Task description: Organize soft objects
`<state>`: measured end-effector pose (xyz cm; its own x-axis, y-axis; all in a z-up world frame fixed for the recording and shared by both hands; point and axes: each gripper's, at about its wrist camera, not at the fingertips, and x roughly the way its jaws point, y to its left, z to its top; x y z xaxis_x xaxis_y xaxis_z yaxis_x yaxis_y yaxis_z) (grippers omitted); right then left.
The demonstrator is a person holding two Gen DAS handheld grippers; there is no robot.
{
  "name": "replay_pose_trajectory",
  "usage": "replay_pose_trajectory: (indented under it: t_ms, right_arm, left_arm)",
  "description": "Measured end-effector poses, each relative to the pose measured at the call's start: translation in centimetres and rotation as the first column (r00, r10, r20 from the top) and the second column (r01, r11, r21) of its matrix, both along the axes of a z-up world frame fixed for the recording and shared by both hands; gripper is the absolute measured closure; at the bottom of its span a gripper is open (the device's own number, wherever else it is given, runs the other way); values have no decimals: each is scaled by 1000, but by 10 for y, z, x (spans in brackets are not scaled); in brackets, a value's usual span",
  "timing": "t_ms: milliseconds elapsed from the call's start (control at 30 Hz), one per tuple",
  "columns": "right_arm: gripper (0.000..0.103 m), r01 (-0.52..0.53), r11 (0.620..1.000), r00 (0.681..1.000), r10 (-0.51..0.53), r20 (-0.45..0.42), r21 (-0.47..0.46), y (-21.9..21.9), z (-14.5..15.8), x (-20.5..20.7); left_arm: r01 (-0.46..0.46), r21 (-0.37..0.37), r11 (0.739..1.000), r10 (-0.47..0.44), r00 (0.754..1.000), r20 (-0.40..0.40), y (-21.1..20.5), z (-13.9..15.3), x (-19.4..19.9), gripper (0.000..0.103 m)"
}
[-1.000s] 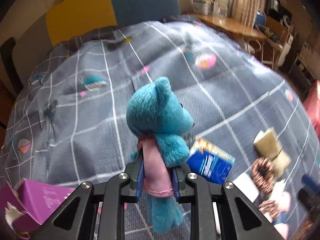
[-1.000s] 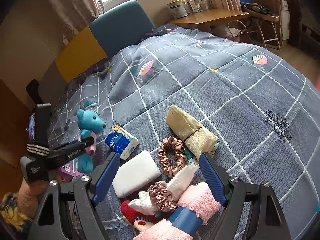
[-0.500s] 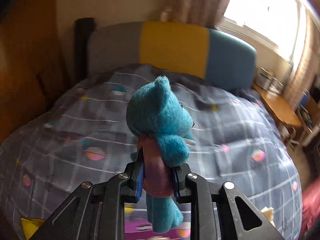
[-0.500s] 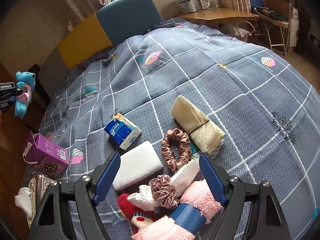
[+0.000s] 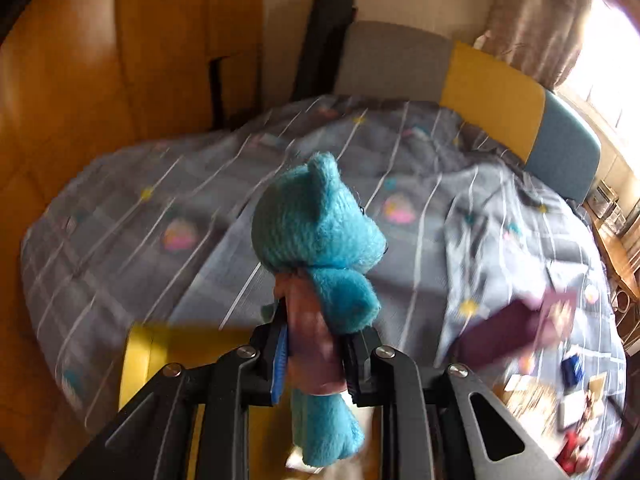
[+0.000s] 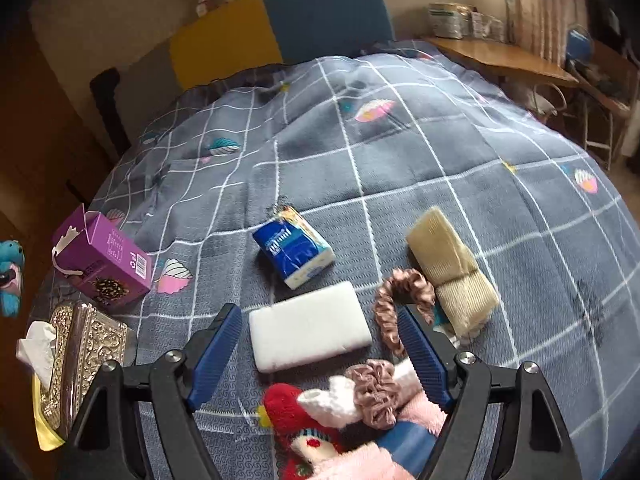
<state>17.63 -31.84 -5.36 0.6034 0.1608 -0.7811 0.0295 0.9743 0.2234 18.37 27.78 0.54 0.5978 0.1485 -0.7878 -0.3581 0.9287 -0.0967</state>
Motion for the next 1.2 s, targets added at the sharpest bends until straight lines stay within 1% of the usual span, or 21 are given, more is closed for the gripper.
replay_pose_trajectory:
  t_ms: [33, 67, 133, 167, 233, 267, 367, 433, 500, 533, 567, 667, 733, 867, 933, 967, 1000, 1033, 1133, 1200]
  right_arm:
    - [21, -53, 998, 999, 53, 0, -20, 8, 2, 11]
    - [19, -98, 994, 995, 98, -12, -45, 16, 2, 23]
    - [12, -191, 977, 980, 184, -70, -97, 33, -6, 50]
    - [12, -217, 967, 973, 204, -105, -135, 39, -13, 62]
    - [12, -255, 944, 959, 220, -178, -208, 50, -28, 84]
    - [12, -272, 935, 952, 227, -206, -227, 53, -35, 92]
    - [12, -280, 928, 939, 212, -271, -245, 53, -53, 112]
    - [12, -273, 925, 936, 192, -294, -264, 54, -62, 120]
    - [19, -280, 921, 928, 188, -322, -271, 57, -71, 124]
    - [36, -279, 918, 924, 176, -341, -282, 58, -76, 125]
    - [45, -277, 915, 923, 168, -347, -294, 59, -79, 125]
    - [46, -258, 911, 933, 149, -328, -322, 61, -79, 121]
    - [46, -236, 918, 938, 129, -323, -319, 59, -79, 119]
    - [46, -177, 931, 944, 69, -323, -320, 54, -78, 120]
    - [47, -150, 931, 946, 38, -322, -331, 53, -75, 119]
    - [47, -138, 931, 948, 26, -317, -337, 55, -73, 119]
    - [47, -128, 931, 951, 17, -308, -343, 55, -69, 119]
    - [47, -120, 931, 955, 13, -296, -345, 55, -64, 117]
    - [47, -99, 928, 967, 5, -255, -359, 62, -42, 117]
    - [47, -92, 929, 975, 12, -221, -357, 67, -23, 117]
  left_arm:
    - [-6, -15, 1000, 6, 1000, -8, -1, -7, -18, 81]
    - [-10, -32, 999, 10, 1000, -15, 1, -13, -31, 81]
    - [-25, -75, 997, 23, 999, -33, 6, -26, -56, 81]
    - [-33, -92, 995, 29, 999, -43, 9, -32, -69, 81]
    - [-46, -113, 993, 40, 998, -56, 11, -40, -91, 81]
    - [-55, -120, 991, 47, 997, -65, 13, -43, -103, 81]
    - [-70, -140, 988, 58, 995, -83, 14, -50, -128, 81]
    - [-70, -150, 986, 57, 994, -94, 16, -57, -141, 81]
    - [-69, -166, 984, 52, 993, -107, 15, -64, -150, 81]
    - [-72, -172, 983, 53, 993, -108, 15, -67, -153, 81]
    - [-76, -178, 981, 57, 992, -109, 15, -70, -153, 81]
    - [-78, -212, 974, 54, 992, -117, 14, -80, -156, 80]
    - [-72, -228, 971, 45, 992, -119, 11, -87, -155, 80]
    - [-57, -231, 971, 29, 992, -125, 3, -99, -147, 78]
    - [-31, -198, 980, 3, 990, -139, -5, -102, -144, 74]
    - [-8, -177, 984, -18, 990, -141, -11, -103, -144, 74]
    - [8, -158, 987, -30, 990, -138, -16, -103, -144, 70]
    - [33, -137, 990, -52, 989, -138, -22, -104, -144, 69]
    - [58, -91, 994, -70, 989, -133, -29, -104, -148, 68]
    - [70, -76, 995, -79, 989, -127, -31, -103, -150, 67]
